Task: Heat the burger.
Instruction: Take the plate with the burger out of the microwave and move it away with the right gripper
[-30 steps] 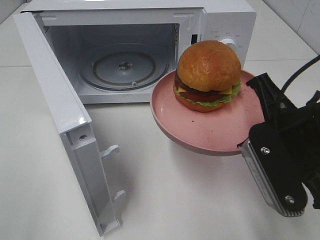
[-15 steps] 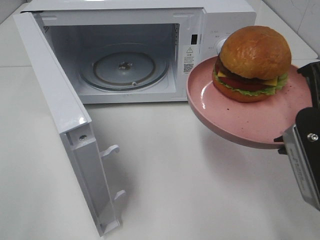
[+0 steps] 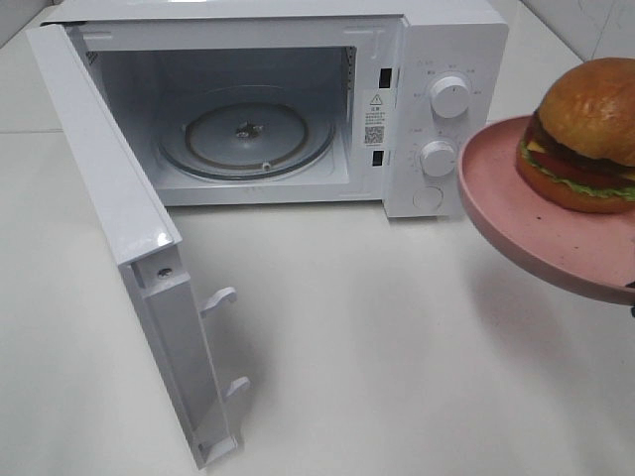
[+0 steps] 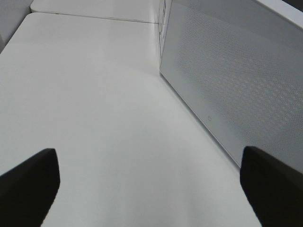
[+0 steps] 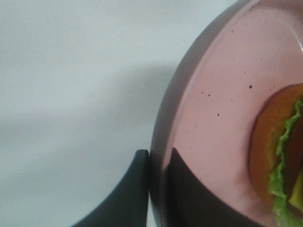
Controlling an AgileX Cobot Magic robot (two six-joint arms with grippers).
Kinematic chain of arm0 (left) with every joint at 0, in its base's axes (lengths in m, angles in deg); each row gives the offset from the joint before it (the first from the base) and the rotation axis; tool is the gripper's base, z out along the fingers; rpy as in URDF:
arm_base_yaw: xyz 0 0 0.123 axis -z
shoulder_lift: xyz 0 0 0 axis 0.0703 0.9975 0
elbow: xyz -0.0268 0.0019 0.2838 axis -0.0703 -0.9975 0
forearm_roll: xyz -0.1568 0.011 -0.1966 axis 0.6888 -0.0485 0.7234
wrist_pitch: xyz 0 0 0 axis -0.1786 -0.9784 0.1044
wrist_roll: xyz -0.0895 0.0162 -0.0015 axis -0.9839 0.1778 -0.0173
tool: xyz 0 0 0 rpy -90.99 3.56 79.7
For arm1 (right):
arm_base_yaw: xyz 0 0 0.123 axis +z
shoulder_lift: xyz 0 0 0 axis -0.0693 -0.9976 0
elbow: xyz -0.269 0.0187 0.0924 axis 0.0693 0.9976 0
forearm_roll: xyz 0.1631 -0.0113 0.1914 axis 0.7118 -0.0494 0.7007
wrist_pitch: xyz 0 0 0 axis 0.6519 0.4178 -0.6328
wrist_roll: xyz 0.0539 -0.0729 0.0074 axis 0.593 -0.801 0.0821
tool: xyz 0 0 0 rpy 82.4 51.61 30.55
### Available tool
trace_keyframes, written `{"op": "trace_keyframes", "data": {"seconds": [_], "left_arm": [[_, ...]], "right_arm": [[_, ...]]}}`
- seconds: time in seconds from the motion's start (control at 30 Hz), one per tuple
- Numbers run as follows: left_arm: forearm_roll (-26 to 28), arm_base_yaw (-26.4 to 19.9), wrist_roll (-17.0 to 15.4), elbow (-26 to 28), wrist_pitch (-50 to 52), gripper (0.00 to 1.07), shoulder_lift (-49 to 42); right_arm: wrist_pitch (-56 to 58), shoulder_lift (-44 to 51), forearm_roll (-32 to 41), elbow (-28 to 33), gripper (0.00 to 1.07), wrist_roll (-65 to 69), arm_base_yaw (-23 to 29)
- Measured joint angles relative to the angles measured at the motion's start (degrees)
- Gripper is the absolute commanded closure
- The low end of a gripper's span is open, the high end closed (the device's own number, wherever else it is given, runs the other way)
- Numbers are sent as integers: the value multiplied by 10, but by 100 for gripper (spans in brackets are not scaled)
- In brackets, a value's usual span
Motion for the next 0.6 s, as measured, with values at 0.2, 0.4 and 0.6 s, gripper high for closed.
{"op": "trace_keyframes", "data": {"seconds": [0.2,0.4,0.6], "left_arm": [[0,0,0,0,0,11,0],[0,0,0,0,0,11,0],[0,0,0,0,0,11,0]], "right_arm": [[37,0,-28,0,107,88,0],[52,0,-52,0,107,179,0],[65,0,-70,0,107,265,0]]}}
